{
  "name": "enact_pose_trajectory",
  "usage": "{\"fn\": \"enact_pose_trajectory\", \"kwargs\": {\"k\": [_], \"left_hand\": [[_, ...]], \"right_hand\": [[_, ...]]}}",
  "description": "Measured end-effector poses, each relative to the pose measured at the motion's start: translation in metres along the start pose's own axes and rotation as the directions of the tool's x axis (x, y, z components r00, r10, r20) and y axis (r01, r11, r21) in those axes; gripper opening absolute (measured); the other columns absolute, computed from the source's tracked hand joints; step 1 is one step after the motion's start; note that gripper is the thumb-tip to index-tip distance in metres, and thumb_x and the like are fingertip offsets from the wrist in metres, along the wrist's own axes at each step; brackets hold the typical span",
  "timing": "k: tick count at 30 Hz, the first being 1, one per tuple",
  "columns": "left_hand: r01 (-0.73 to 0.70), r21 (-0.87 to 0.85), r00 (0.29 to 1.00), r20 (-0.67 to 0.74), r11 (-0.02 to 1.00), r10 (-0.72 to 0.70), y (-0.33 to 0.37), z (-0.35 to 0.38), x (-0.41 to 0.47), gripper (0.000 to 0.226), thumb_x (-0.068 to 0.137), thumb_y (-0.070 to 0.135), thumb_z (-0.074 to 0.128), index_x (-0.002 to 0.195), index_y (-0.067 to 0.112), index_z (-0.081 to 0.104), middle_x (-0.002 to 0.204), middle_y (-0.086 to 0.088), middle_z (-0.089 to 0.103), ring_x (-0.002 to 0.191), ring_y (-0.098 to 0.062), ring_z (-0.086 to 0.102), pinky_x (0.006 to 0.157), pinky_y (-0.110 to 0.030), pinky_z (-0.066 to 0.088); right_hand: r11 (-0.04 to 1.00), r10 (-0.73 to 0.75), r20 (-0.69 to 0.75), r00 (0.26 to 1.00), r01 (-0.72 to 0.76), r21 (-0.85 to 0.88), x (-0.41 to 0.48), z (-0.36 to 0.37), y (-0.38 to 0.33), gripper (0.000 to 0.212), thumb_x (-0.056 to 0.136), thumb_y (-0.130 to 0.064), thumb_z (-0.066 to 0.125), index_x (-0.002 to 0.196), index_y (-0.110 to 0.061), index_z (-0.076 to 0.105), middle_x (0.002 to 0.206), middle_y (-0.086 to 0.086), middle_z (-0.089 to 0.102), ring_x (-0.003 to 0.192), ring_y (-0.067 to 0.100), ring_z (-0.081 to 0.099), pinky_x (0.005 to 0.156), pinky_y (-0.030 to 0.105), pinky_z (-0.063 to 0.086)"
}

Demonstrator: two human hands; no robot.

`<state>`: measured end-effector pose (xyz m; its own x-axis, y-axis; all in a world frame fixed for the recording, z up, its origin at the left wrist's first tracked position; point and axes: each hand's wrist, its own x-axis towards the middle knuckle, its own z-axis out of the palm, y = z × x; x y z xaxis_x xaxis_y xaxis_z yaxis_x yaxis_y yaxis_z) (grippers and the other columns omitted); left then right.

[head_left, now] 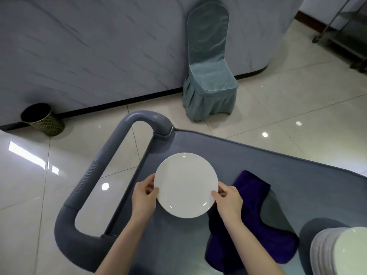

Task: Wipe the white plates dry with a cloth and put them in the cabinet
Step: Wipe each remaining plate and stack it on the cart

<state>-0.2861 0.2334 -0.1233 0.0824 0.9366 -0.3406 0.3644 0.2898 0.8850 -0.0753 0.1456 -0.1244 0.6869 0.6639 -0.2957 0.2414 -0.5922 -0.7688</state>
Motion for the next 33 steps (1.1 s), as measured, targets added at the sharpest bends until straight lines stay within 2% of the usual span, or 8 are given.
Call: {"fn": "enact_pose_trajectory", "kwargs": {"k": [7, 10, 12, 15, 20, 24, 29, 33], "left_hand": [[-0.017, 0.067, 1.0, -0.02, 0.998, 0.019, -0.005, 0.003, 0.005, 0.045, 0.091, 0.001, 0.055, 0.124, 0.029, 0.066, 0.11, -0.019, 0.054, 0.07, -0.02, 0.051, 0.08, -0.032, 0.05], [-0.008, 0.118, 0.997, -0.081, 0.993, 0.017, 0.0, 0.005, 0.003, 0.043, 0.091, 0.003, 0.057, 0.127, 0.025, 0.065, 0.109, -0.011, 0.049, 0.072, -0.017, 0.052, 0.084, -0.028, 0.052], [-0.04, 0.137, 0.988, -0.14, 0.99, 0.059, 0.006, 0.008, -0.004, 0.041, 0.092, 0.005, 0.059, 0.127, 0.025, 0.063, 0.109, -0.002, 0.045, 0.079, -0.014, 0.055, 0.079, -0.014, 0.043], [-0.121, 0.15, 0.977, -0.158, 0.981, 0.145, 0.019, 0.022, -0.019, 0.033, 0.092, 0.009, 0.062, 0.119, 0.028, 0.065, 0.108, 0.005, 0.048, 0.086, -0.008, 0.056, 0.08, -0.018, 0.044], [-0.269, 0.11, 0.954, 0.169, 0.957, 0.248, 0.056, 0.084, -0.055, 0.027, 0.09, 0.007, 0.063, 0.092, 0.033, 0.071, 0.091, 0.014, 0.069, 0.081, 0.004, 0.06, 0.069, -0.007, 0.043], [-0.408, 0.079, 0.825, 0.459, 0.91, 0.33, 0.082, 0.151, -0.096, 0.019, 0.09, 0.007, 0.067, 0.093, 0.024, 0.074, 0.082, 0.015, 0.071, 0.074, 0.003, 0.065, 0.069, -0.01, 0.048], [-0.472, 0.054, 0.693, 0.639, 0.88, 0.333, 0.1, 0.23, -0.148, 0.012, 0.086, 0.015, 0.075, 0.096, 0.021, 0.074, 0.084, 0.008, 0.068, 0.075, 0.007, 0.059, 0.073, -0.006, 0.046], [-0.515, 0.169, 0.609, 0.762, 0.84, 0.22, 0.105, 0.277, -0.178, 0.036, 0.083, 0.029, 0.077, 0.117, 0.029, 0.065, 0.097, 0.006, 0.062, 0.081, -0.002, 0.06, 0.085, -0.021, 0.051]], "right_hand": [[0.999, -0.032, -0.024, 0.999, 0.032, 0.001, 0.001, -0.001, 0.001, 0.032, 0.086, -0.002, 0.071, 0.113, -0.018, 0.075, 0.089, 0.002, 0.056, 0.074, 0.004, 0.054, 0.066, 0.002, 0.038], [0.999, -0.048, 0.017, 0.999, 0.048, -0.017, 0.001, -0.005, 0.0, 0.027, 0.088, -0.009, 0.072, 0.113, -0.018, 0.074, 0.091, 0.003, 0.057, 0.075, 0.006, 0.054, 0.076, 0.012, 0.043], [0.998, -0.055, 0.035, 0.998, 0.055, -0.017, 0.0, -0.012, -0.003, 0.026, 0.09, -0.015, 0.072, 0.116, -0.016, 0.073, 0.094, 0.005, 0.06, 0.077, 0.007, 0.055, 0.084, 0.024, 0.047], [0.995, -0.102, 0.028, 0.994, 0.102, 0.014, -0.004, -0.036, -0.008, 0.026, 0.093, -0.019, 0.069, 0.118, -0.014, 0.071, 0.094, 0.0, 0.062, 0.08, 0.006, 0.058, 0.08, 0.018, 0.046], [0.978, -0.2, -0.022, 0.98, 0.201, 0.056, -0.027, -0.112, -0.001, 0.014, 0.093, -0.02, 0.068, 0.103, -0.026, 0.076, 0.092, -0.011, 0.068, 0.083, -0.002, 0.062, 0.075, 0.011, 0.047], [0.969, -0.246, -0.187, 0.951, 0.237, -0.067, -0.048, -0.191, 0.029, 0.013, 0.087, -0.017, 0.075, 0.098, -0.024, 0.077, 0.087, -0.007, 0.069, 0.081, 0.0, 0.062, 0.07, 0.005, 0.041], [0.967, -0.124, -0.319, 0.94, 0.042, -0.251, -0.076, -0.287, 0.096, 0.029, 0.082, -0.021, 0.079, 0.11, -0.025, 0.073, 0.093, -0.005, 0.063, 0.071, 0.01, 0.056, 0.072, 0.023, 0.042], [0.945, 0.039, -0.414, 0.909, -0.169, -0.281, -0.097, -0.336, 0.145, 0.051, 0.078, -0.022, 0.084, 0.126, -0.018, 0.066, 0.103, 0.001, 0.047, 0.091, 0.02, 0.05, 0.079, 0.029, 0.04]]}}
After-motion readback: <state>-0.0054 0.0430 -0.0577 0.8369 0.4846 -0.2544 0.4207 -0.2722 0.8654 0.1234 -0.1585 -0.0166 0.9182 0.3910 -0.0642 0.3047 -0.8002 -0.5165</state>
